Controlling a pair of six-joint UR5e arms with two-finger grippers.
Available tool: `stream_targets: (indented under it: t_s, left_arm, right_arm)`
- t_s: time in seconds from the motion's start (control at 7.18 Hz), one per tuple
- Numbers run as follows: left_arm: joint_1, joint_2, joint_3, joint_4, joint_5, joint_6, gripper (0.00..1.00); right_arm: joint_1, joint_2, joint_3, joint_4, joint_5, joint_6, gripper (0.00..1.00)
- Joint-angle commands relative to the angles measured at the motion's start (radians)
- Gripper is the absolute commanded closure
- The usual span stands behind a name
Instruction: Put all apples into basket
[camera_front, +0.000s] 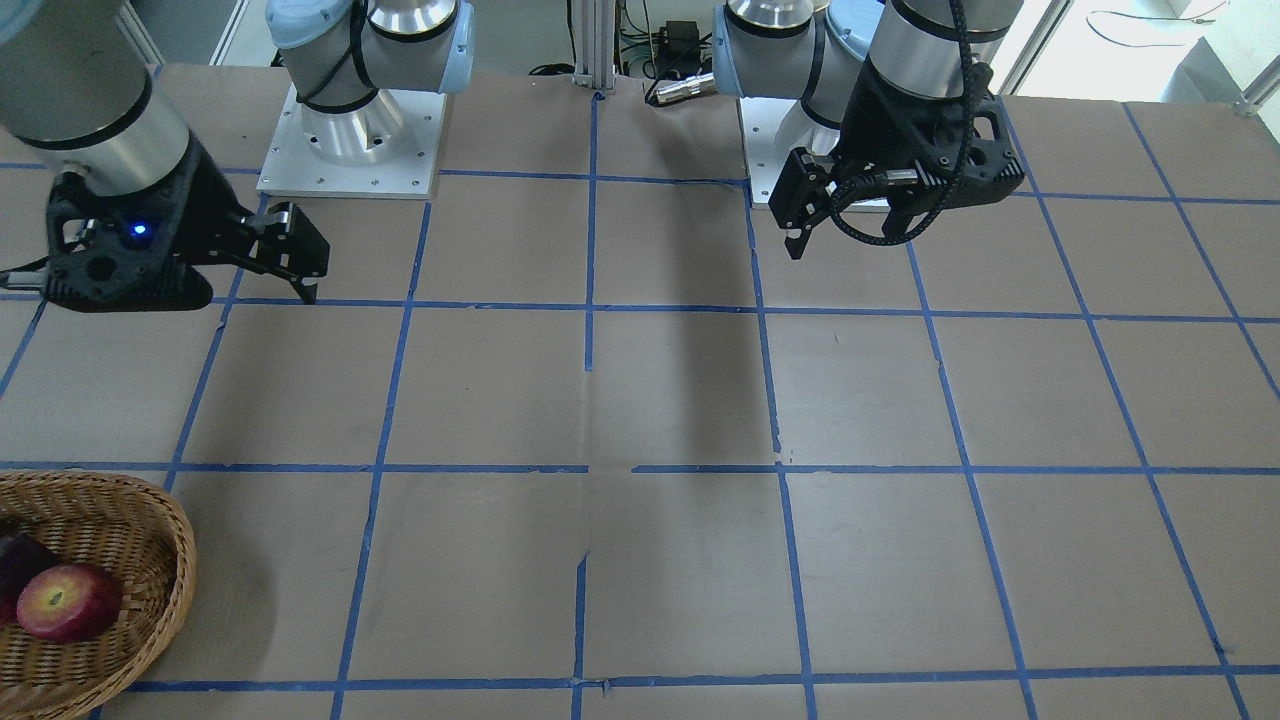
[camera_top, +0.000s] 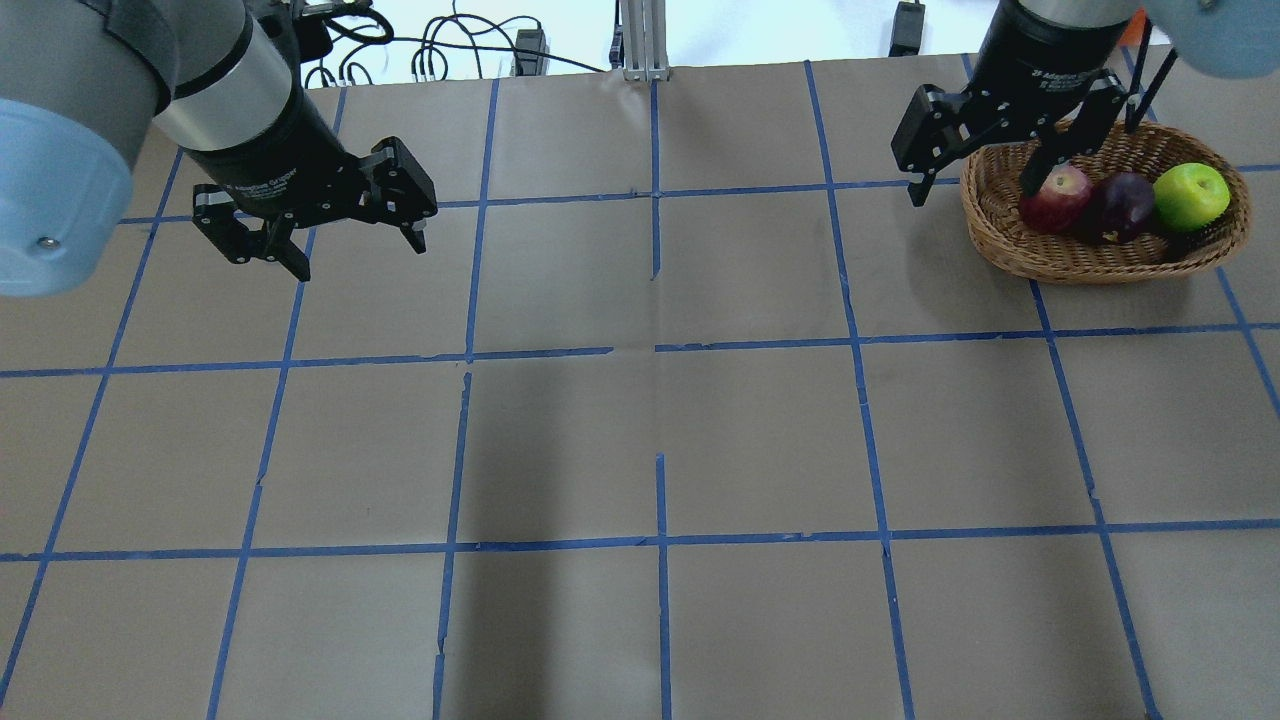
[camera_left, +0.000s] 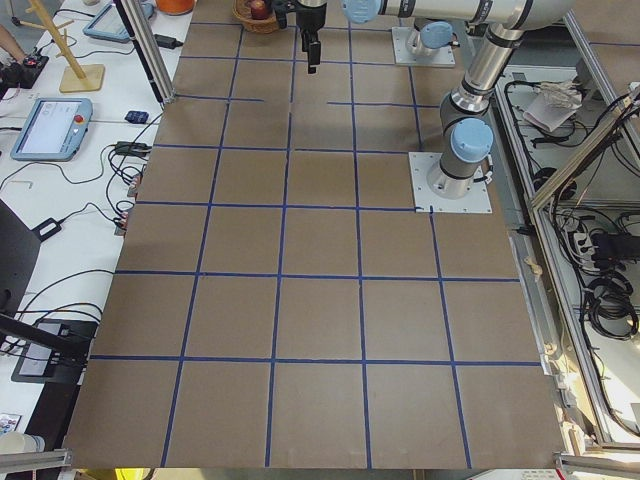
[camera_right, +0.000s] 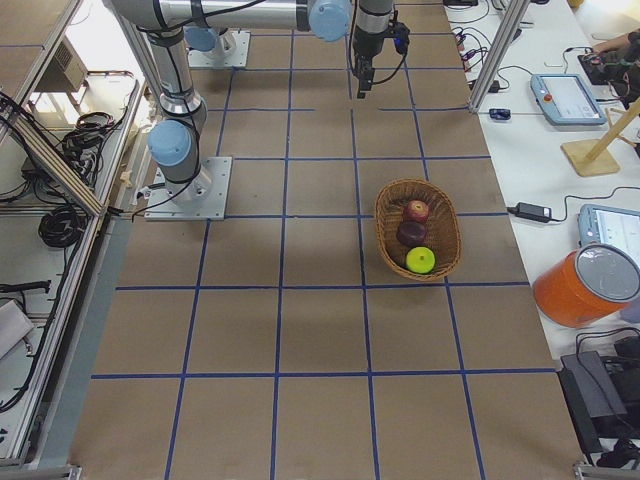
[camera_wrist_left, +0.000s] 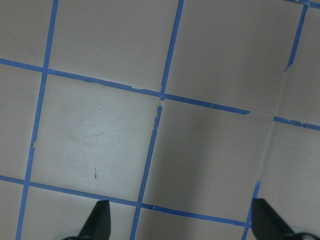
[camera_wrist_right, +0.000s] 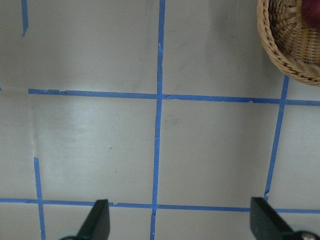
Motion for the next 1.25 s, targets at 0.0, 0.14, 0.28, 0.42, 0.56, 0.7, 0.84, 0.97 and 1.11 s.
stream_targets:
  t_s: [0.0,0.14,0.28,0.42,0.56,0.7,0.84,0.97,1.11]
  left_arm:
    - [0.001,-0.002,0.005,0.000,0.000,0.033,0.00]
    - [0.002,-0.005,0.014,-0.001,-0.006,0.027,0.00]
    - [0.001,-0.003,0.014,-0.001,-0.005,0.029,0.00]
    - [0.001,-0.003,0.012,-0.001,-0.003,0.025,0.00]
    - [0.001,-0.003,0.011,-0.001,-0.003,0.027,0.00]
    - [0.001,-0.003,0.011,-0.001,-0.003,0.029,0.00]
    - [0.002,-0.003,0.011,-0.001,-0.003,0.029,0.00]
    - [0.002,-0.002,0.009,-0.001,-0.002,0.035,0.00]
    - [0.002,-0.002,0.009,-0.001,-0.002,0.033,0.00]
  right_arm:
    - [0.028,-0.040,0.055,0.007,0.002,0.011,0.00]
    - [0.028,-0.048,0.039,0.007,-0.009,0.002,0.00]
    - [0.025,-0.060,0.043,0.004,-0.017,0.007,0.00]
    - [0.013,-0.076,0.055,0.022,-0.018,0.016,0.00]
    - [0.011,-0.101,0.073,0.031,-0.017,0.017,0.00]
    - [0.010,-0.112,0.093,0.028,-0.017,0.020,0.00]
    - [0.019,-0.120,0.097,0.034,-0.017,0.022,0.00]
    - [0.019,-0.120,0.097,0.034,-0.012,0.022,0.00]
    - [0.019,-0.120,0.097,0.030,-0.003,0.020,0.00]
